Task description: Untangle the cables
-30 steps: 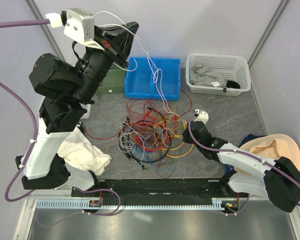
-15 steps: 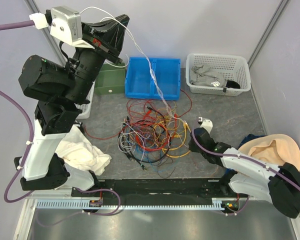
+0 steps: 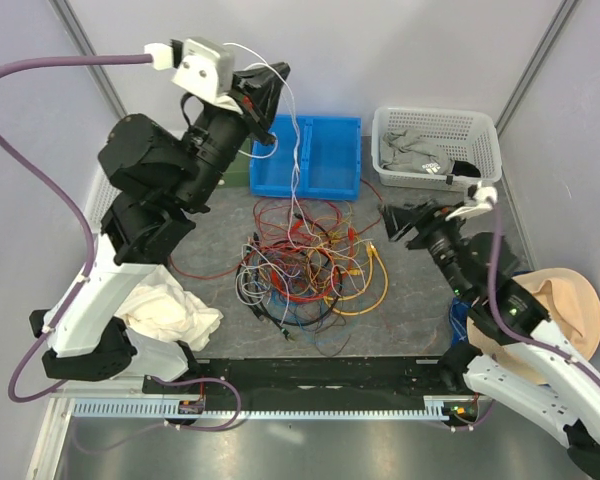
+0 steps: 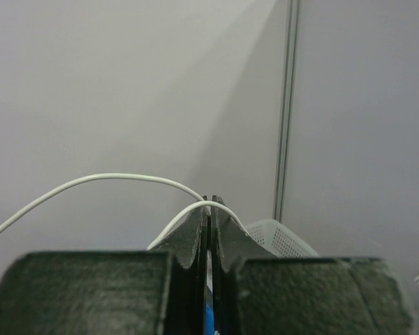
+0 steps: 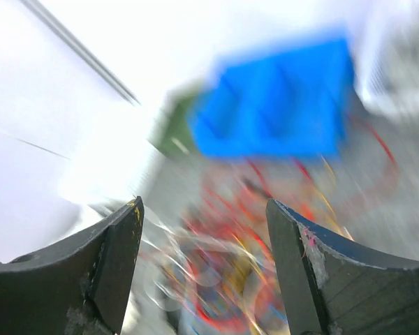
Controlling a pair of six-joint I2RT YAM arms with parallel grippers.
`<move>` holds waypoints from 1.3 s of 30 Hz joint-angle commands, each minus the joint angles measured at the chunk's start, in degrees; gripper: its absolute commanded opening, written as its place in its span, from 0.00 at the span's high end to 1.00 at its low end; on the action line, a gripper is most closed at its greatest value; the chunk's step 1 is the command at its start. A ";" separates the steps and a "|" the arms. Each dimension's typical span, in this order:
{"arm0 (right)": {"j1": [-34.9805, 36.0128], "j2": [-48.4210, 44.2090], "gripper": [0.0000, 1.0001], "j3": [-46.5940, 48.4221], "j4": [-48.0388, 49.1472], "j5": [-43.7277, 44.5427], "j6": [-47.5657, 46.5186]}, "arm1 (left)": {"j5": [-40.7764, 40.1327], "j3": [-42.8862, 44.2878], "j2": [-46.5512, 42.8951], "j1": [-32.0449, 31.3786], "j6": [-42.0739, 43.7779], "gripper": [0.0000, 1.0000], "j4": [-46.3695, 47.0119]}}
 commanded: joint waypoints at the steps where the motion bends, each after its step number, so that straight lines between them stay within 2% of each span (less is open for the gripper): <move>1: 0.05 2.43 0.22 7.31 10.72 -5.99 -5.39 | 1.33 -4.71 -2.38 0.09 -2.97 0.98 0.82; 5: 0.05 7.25 0.24 11.62 21.69 -13.12 -4.87 | 3.79 -10.67 -3.79 0.09 -8.68 0.98 -0.41; 9: 0.05 10.69 0.26 12.85 28.39 -18.84 -3.63 | 4.76 -14.21 -3.88 0.09 -10.72 0.98 -2.16; 14: 0.23 14.56 0.28 15.40 30.77 -23.06 -2.84 | 6.43 -16.05 -2.56 0.09 -14.06 0.98 -3.39; 22: 1.02 16.85 0.30 17.51 32.09 -24.03 -3.55 | 8.80 -16.14 0.34 0.09 -15.37 0.98 -4.28; 26: 1.54 18.60 0.35 18.39 32.45 -24.56 -3.54 | 9.33 -16.41 1.13 0.09 -15.55 0.98 -4.89; 29: 1.63 19.13 0.55 18.30 32.01 -24.12 -3.72 | 9.33 -16.85 1.13 0.09 -15.55 0.98 -5.07; 30: 1.63 19.22 0.67 18.30 31.83 -23.68 -3.81 | 9.33 -16.93 0.96 0.09 -15.46 0.98 -5.07; 32: 1.63 19.40 0.77 18.13 30.34 -21.93 -4.51 | 9.16 -17.20 0.61 0.09 -15.38 0.98 -5.07; 33: 1.63 19.22 0.86 18.04 29.73 -21.23 -4.77 | 9.16 -17.20 0.52 0.09 -15.38 0.98 -5.07; 36: 1.63 18.96 1.00 17.60 27.97 -18.07 -5.92 | 8.81 -17.72 -0.36 0.09 -15.20 0.98 -5.24; 39: 1.63 17.91 1.00 16.55 23.76 -12.10 -6.62 | 6.71 -17.73 -1.15 0.09 -14.32 0.98 -5.50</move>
